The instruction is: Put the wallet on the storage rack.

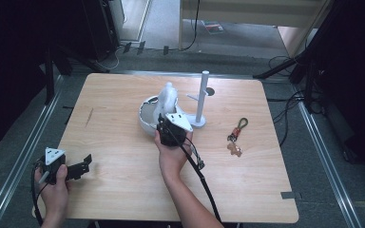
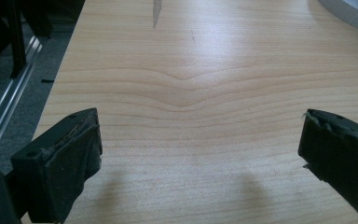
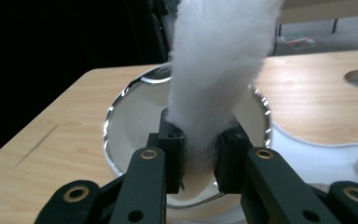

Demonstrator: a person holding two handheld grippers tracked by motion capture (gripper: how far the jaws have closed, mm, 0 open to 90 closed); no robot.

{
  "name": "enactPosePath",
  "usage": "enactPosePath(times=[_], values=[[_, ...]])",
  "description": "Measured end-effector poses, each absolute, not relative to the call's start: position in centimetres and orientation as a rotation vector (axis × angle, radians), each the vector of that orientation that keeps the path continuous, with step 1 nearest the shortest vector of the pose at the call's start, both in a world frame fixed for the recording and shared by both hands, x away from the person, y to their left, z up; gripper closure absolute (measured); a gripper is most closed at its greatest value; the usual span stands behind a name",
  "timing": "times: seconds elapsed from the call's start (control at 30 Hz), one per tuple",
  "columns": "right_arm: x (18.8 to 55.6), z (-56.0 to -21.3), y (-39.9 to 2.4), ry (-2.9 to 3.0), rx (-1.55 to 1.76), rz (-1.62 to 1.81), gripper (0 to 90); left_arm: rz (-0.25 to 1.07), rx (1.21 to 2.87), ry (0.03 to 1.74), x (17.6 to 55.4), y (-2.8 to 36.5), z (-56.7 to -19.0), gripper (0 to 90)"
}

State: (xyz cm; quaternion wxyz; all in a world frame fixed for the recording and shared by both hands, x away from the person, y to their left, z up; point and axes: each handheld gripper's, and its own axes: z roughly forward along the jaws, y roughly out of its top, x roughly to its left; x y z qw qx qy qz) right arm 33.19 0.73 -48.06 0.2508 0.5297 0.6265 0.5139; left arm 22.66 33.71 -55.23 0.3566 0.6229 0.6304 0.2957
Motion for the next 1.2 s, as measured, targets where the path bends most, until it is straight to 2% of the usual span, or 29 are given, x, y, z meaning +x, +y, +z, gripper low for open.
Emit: enactPosePath(times=[0.13, 0.2, 0.3, 0.37, 0.5, 0.63, 0.73, 0.83, 0.97, 1.2], values=[[33.5, -48.7, 1.0, 1.794, 1.444, 1.413, 71.0, 0.766, 1.608, 1.627, 22.7, 33.7, -55.2, 0.3], [33.8, -48.9, 0.9, 1.839, 1.450, 1.438, 64.4, 0.766, 1.607, 1.627, 22.7, 33.7, -55.2, 0.3], [34.1, -49.0, 0.4, 1.888, 1.481, 1.473, 47.1, 0.761, 1.606, 1.629, 22.7, 33.7, -55.2, 0.3], [34.1, -48.9, -0.1, 1.882, 1.495, 1.481, 39.3, 0.760, 1.607, 1.629, 22.7, 33.7, -55.2, 0.3], [33.9, -48.4, -1.4, 1.847, 1.516, 1.513, 30.3, 0.762, 1.611, 1.627, 22.7, 33.7, -55.2, 0.3], [34.0, -47.7, -2.6, 1.790, 1.525, 1.545, 32.2, 0.763, 1.612, 1.629, 22.7, 33.7, -55.2, 0.3], [34.2, -47.0, -3.5, 1.743, 1.536, 1.602, 57.5, 0.763, 1.614, 1.628, 22.7, 33.7, -55.2, 0.3], [34.1, -46.7, -3.4, 1.734, 1.519, 1.603, 68.5, 0.762, 1.614, 1.629, 22.7, 33.7, -55.2, 0.3], [33.8, -47.0, -2.2, 1.735, 1.490, 1.530, 71.8, 0.763, 1.619, 1.628, 22.7, 33.7, -55.2, 0.3], [34.2, -48.9, -0.8, 1.792, 1.521, 1.422, 71.7, 0.754, 1.612, 1.622, 22.6, 33.7, -55.2, 0.3]])
